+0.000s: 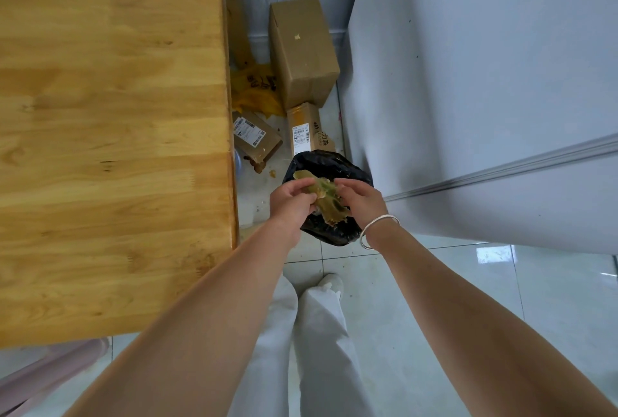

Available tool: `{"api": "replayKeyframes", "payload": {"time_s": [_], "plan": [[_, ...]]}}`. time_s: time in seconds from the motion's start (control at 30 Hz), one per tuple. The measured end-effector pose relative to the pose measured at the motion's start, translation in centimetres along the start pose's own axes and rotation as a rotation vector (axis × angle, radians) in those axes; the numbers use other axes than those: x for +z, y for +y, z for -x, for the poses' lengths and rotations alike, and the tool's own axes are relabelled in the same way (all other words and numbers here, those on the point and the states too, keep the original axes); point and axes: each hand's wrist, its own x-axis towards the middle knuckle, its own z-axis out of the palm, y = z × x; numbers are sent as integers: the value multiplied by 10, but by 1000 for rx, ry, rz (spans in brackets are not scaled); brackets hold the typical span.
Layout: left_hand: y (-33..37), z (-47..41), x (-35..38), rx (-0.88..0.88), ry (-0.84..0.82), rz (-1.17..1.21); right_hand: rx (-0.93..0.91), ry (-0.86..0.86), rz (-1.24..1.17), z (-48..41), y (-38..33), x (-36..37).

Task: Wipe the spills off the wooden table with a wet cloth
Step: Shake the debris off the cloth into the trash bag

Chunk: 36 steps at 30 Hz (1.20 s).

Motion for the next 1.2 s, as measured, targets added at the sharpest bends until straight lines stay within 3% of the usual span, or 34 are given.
{"api": "replayKeyframes", "payload": {"time_s": [0.1,0.17,0.33,0.73,0.87,1.1,1.2], "plan": [[0,-3,2,-13,-15,22,5,-196,89,2,-6,5],[3,-3,2,-46,-10,62,-57,-223,175,2,-5,8],[5,-5,1,-72,26,68,-252,-51,405,0,0,8],[-2,-4,-1,-65,6,60,-105,-83,46,-2,5,11],[-6,-4,-2,-44,36,38,-110,-72,118,-1,5,10],[-8,-1,6,-14,97,6,-223,0,460,1,-12,6],[-5,-6,5,16,124,-13,-210,106,426,-1,-14,1]]}}
